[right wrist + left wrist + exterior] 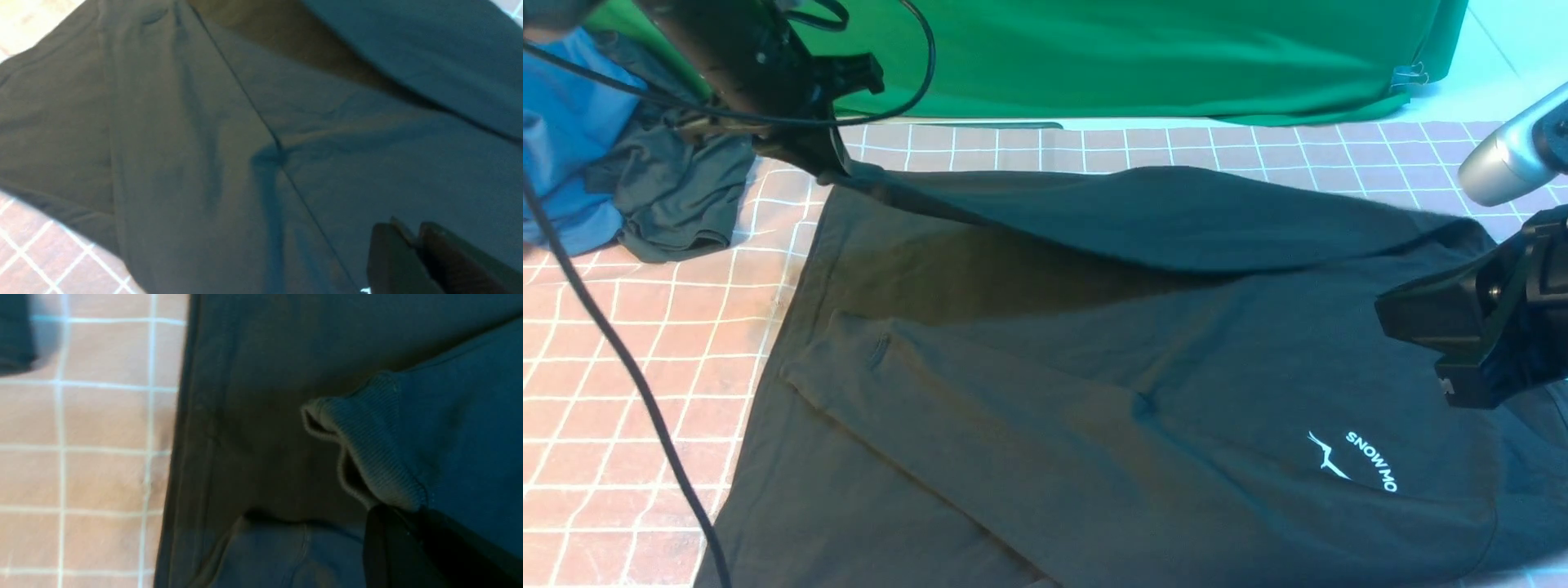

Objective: Fold a long-sleeved shirt over a pink coffee tablecloth.
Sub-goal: 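Fold the left side of the dark shirt inward over its body with the left gripper, then grasp the near edge of the shirt at its hem and shoulder corners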

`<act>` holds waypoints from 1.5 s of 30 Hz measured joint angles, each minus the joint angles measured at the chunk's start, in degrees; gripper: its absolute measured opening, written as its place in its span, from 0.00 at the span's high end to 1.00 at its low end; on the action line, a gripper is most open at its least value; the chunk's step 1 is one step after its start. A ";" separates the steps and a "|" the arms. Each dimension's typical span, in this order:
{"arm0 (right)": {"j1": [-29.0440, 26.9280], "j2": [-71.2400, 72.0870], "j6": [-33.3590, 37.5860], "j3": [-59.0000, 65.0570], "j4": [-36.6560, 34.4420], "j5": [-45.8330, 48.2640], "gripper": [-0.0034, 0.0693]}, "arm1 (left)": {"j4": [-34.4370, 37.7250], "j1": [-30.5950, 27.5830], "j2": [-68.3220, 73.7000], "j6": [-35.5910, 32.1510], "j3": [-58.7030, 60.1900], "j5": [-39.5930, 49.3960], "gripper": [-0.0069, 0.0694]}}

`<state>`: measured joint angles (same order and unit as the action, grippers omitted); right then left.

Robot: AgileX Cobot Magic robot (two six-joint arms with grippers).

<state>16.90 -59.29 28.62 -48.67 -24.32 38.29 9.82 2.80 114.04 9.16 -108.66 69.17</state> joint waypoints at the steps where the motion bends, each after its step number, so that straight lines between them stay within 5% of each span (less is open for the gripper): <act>1: 0.00 0.00 -0.07 0.00 0.10 -0.13 0.78 | 0.13 0.00 -0.79 0.34 0.73 0.09 0.85; 25: 0.00 0.00 -0.33 0.06 0.26 -1.29 0.76 | -4.74 1.17 -10.24 3.53 29.50 0.19 0.83; 30: 0.00 0.00 -0.41 0.06 0.39 -2.45 0.76 | -7.20 1.17 -10.24 3.53 32.13 -0.61 0.66; 35: -0.88 -0.20 -4.65 -0.14 2.53 -4.32 0.76 | -11.47 1.17 -10.24 3.53 32.39 -0.92 0.38; 39: -6.91 -3.88 -9.63 -4.85 6.52 0.17 0.82 | -11.93 1.22 -10.24 3.53 31.98 0.25 0.23; 45: -15.10 -14.08 -10.45 -14.57 7.40 10.09 0.90 | -9.21 3.83 -11.79 2.70 30.59 0.21 0.41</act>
<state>1.80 -73.37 18.17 -63.24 -16.91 48.38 0.61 6.63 102.25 11.86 -78.06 69.39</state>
